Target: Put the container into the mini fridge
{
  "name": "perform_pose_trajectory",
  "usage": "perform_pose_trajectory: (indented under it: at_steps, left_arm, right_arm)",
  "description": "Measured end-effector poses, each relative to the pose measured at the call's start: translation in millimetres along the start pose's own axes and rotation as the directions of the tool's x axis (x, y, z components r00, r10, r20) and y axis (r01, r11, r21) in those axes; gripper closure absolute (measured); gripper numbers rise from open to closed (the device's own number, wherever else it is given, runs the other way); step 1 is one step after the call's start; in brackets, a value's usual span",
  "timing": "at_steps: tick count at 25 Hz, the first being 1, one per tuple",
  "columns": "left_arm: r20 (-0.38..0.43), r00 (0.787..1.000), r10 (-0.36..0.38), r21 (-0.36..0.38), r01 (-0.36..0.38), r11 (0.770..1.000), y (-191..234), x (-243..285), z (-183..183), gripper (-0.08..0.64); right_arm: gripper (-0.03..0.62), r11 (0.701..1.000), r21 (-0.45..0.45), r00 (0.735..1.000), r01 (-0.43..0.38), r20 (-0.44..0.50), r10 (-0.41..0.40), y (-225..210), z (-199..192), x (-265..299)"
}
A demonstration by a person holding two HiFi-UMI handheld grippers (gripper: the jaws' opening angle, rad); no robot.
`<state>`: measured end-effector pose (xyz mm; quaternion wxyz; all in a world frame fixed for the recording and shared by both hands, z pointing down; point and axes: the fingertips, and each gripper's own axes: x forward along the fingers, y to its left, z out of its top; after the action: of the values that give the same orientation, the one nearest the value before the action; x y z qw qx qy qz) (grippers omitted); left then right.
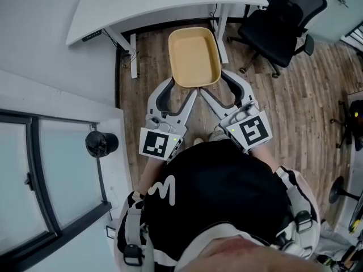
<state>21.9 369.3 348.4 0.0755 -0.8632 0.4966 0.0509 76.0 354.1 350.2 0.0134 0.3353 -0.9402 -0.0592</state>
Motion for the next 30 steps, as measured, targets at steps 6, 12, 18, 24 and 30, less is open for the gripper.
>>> perform_pose_trajectory:
  at_steps: [6,12,18,24,30]
  left_arm:
    - [0.009,1.000,-0.008,-0.014,0.008,1.000,-3,1,2,0.330]
    - [-0.003,1.000,-0.014,-0.031,0.014,0.999,-4,3,0,0.330]
    - [0.008,0.999,-0.035,-0.044,0.036,0.998,-11,11,-3,0.330]
    - [-0.001,1.000,-0.026,-0.062,0.026,0.998,-7,22,-8,0.330]
    - [-0.004,1.000,-0.016,-0.076,0.016,0.997,6,45,-10,0.330]
  right_arm:
    - [0.331,1.000,0.006,1.000,0.016,0.000,-0.016,0,1,-4]
    - [0.333,0.999,0.029,1.000,0.030,-0.008,-0.030,-2,0,-5]
    - [0.333,0.999,0.022,0.999,0.049,0.003,-0.049,-11,-2,-10]
    - [0.331,0.998,0.038,0.999,0.047,0.008,-0.047,-21,-7,-5]
    - [0.331,0.998,0.053,0.999,0.043,0.013,-0.043,-42,-9,11]
